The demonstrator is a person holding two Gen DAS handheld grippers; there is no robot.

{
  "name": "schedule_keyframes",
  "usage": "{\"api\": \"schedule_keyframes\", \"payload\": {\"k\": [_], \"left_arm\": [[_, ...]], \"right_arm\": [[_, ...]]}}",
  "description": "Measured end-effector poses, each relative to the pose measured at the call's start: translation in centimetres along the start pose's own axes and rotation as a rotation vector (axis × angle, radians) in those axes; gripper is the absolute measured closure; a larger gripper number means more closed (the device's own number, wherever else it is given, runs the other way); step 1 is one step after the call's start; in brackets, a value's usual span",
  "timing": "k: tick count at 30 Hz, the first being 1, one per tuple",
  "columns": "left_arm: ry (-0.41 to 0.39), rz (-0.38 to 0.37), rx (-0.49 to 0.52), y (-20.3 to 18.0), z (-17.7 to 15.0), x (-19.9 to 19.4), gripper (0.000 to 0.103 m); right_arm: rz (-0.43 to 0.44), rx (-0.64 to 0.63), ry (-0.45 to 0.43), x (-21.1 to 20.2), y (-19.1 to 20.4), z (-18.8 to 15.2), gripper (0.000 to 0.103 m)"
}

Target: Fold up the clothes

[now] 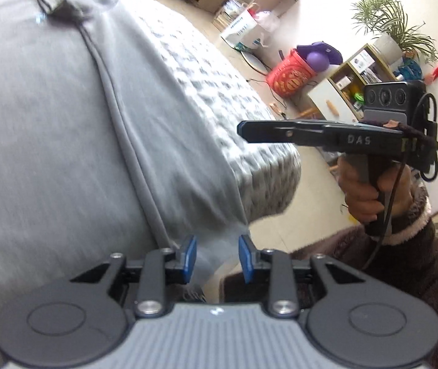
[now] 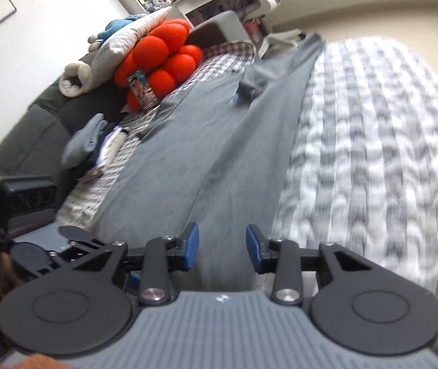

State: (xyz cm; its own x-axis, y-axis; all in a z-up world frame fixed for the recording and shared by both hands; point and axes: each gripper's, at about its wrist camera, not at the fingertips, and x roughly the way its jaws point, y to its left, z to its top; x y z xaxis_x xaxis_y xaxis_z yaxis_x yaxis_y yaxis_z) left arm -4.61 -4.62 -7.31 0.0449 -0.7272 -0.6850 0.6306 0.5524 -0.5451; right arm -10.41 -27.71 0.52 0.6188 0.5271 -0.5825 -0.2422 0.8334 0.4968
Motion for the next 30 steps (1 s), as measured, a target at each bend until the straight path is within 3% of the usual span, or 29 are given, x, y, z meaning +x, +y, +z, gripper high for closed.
{"api": "schedule_keyframes", "payload": {"k": [5,14,21,30], "left_arm": [[-0.069,-0.033,0.035,0.1,2.4,-1.9,0.072],[-0.163,0.013,0.090,2.3,6.0,2.4,0.073],[-0.279,0.005,0.035,5.8,6.8,3.9,0.074],[-0.272,-0.062,0.031,6.8,7.9,4.9,0.077]], "right_arm": [[-0.031,-0.047,-0.019,1.8,1.0,4.3,0.064],[-0.051,-0.045,-0.079,6.6,0.7,8.8,0.064],[-0.106,-0.035,-0.057,11.0,-0.9,10.7,0.070],[-0.221,-0.138,-0.032,15.8,-0.9,12.0,0.071]]}}
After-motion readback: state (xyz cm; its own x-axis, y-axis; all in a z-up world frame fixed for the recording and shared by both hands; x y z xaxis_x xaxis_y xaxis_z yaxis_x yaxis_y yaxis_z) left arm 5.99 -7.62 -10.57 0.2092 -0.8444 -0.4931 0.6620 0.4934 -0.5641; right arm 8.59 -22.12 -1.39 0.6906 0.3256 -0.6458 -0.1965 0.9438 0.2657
